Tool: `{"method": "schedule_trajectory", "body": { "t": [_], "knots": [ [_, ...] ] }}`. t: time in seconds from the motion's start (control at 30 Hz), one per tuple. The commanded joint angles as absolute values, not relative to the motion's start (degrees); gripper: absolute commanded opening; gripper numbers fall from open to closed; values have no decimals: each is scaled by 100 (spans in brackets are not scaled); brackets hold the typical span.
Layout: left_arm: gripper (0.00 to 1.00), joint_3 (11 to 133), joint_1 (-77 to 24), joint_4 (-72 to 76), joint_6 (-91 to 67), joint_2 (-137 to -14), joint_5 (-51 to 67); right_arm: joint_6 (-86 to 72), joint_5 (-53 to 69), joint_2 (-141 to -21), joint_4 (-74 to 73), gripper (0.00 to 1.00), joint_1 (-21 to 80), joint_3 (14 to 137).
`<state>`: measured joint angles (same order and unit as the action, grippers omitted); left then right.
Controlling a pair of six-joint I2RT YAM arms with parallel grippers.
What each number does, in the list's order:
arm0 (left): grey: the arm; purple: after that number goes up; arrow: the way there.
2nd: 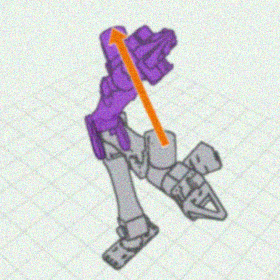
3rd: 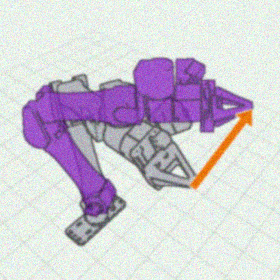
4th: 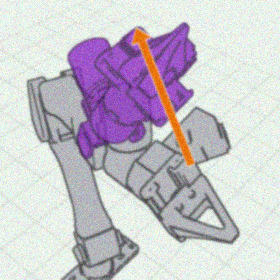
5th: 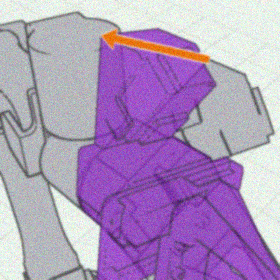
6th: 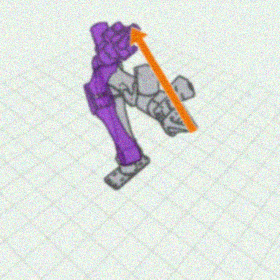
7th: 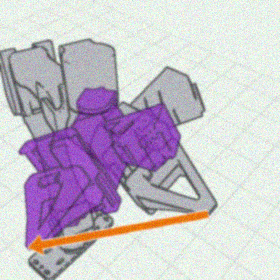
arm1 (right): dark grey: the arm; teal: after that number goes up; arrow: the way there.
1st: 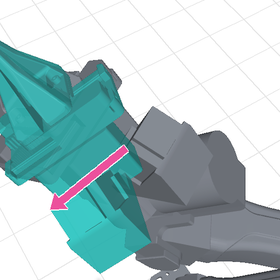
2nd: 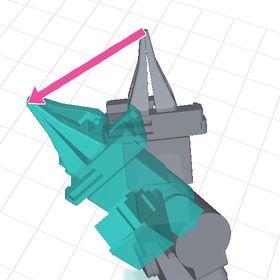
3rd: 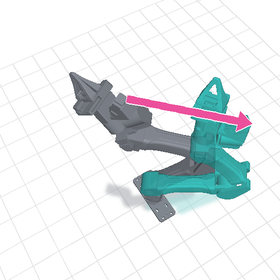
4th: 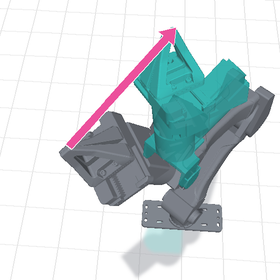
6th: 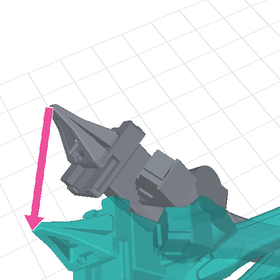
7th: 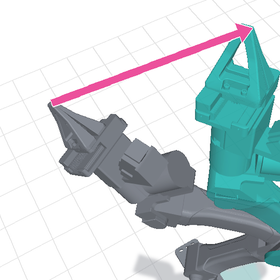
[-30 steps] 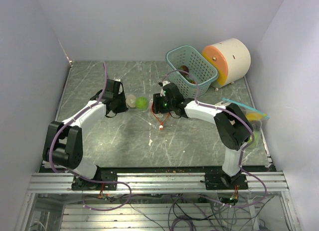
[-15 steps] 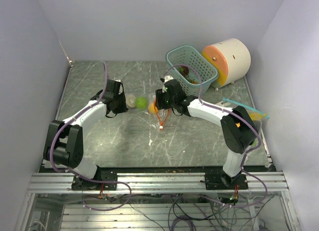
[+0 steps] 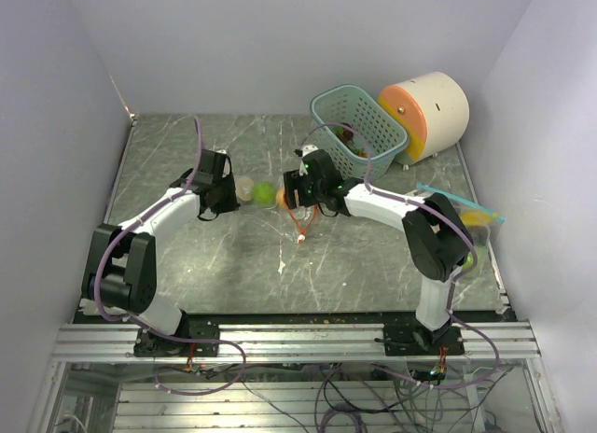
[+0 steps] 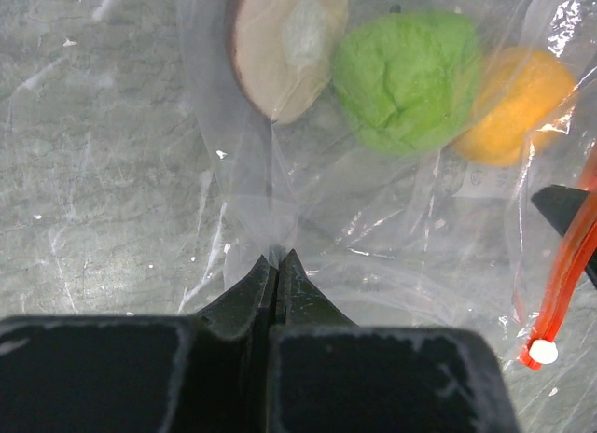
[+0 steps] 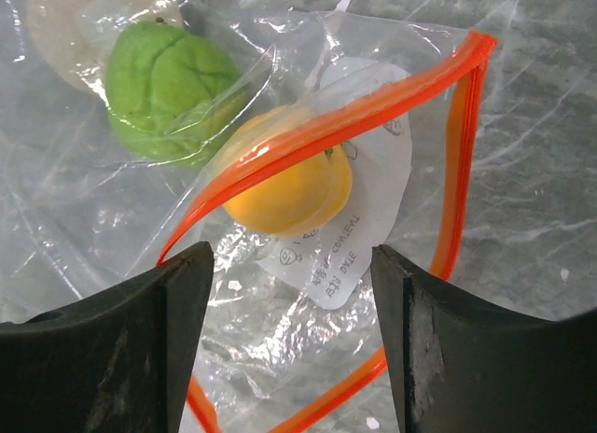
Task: Open the zip-top bag and remove the fake food
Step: Pick up the fake fruit from the zipper food storage bag.
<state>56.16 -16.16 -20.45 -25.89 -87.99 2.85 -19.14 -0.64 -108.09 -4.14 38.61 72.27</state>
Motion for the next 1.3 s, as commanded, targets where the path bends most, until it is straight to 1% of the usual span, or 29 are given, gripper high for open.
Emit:
{"method": "schedule_trajectory", "body": {
  "t": [0.0,0.1,0.43,0.6,0.77,0.87,1.03,1.17,1.27],
  "knots": [
    [7,5570,-1565,-2083,-2518,-8799,407,-1873,52,-11118,-232,71,3868,7524],
    [7,5558,-1567,-2083,-2512,-8798,410,-1829,74,-11306,-207,73,3868,7729],
    [7,5548,-1564,-2109,-2486,-8770,415,-1656,199,-12089,-261,74,3858,8364],
    [7,5553,-1564,-2110,-2495,-8784,446,-1685,311,-12294,-200,66,3809,8476],
    [7,5570,-1549,-2109,-2512,-8836,472,-1713,296,-12125,-155,46,3779,8465],
    [7,5580,-1539,-2080,-2529,-8887,508,-1667,207,-11882,-276,40,3773,8424],
    [7,5575,-1516,-2049,-2535,-8923,520,-1669,103,-11096,-355,37,3635,8015],
    [7,5568,-1488,-2028,-2536,-8943,548,-1637,48,-10426,-443,37,3363,7777],
    [7,5569,-1477,-2007,-2536,-8964,595,-1551,78,-10080,-561,37,3012,7820]
  ]
}}
